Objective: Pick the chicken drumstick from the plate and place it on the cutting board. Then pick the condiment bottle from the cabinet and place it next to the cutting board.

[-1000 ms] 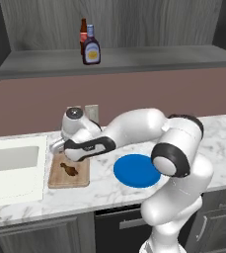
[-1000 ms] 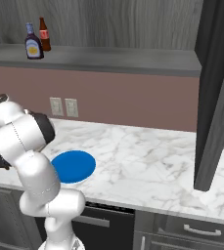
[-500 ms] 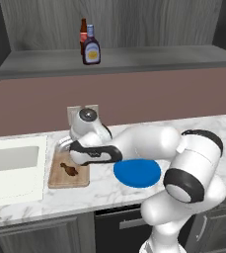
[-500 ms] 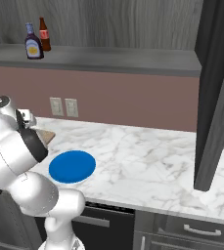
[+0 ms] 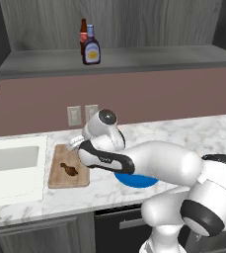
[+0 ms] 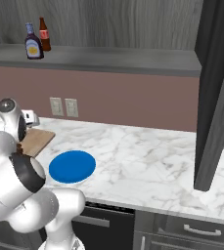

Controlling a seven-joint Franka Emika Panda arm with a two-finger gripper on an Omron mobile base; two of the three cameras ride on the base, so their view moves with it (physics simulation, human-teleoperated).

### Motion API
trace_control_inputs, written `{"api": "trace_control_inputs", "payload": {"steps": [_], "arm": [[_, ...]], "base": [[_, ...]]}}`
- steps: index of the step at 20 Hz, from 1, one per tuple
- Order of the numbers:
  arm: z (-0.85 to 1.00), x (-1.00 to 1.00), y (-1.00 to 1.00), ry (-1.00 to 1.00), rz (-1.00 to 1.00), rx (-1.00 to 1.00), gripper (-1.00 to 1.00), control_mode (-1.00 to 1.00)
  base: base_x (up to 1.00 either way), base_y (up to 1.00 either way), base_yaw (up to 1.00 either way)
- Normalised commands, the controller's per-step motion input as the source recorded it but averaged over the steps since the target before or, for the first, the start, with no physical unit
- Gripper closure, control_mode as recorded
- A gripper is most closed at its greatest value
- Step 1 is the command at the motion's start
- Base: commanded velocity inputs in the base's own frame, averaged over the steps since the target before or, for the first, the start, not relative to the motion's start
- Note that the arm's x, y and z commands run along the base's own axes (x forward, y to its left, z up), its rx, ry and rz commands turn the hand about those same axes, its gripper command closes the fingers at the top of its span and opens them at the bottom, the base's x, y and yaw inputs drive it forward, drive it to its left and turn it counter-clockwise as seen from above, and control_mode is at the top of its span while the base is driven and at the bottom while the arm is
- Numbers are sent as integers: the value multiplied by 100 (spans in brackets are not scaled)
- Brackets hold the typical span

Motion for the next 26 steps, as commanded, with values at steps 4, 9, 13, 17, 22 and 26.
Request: {"api": "trace_control_inputs", "payload": {"steps": [4, 9, 13, 17, 22, 26], "arm": [[19, -26, -32, -7, 9, 4, -100, -100], [17, -19, -25, -6, 15, 5, -100, -100], [11, -13, -20, -6, 22, 8, -100, -100], [8, -15, -11, -6, 26, 10, -100, -100], [8, -19, -6, -8, 27, 11, -100, -100], [16, -17, -4, -10, 25, 12, -100, -100]], "base": [[0, 0, 0], [0, 0, 0], [0, 0, 0], [0, 0, 0], [0, 0, 0], [0, 0, 0]]}}
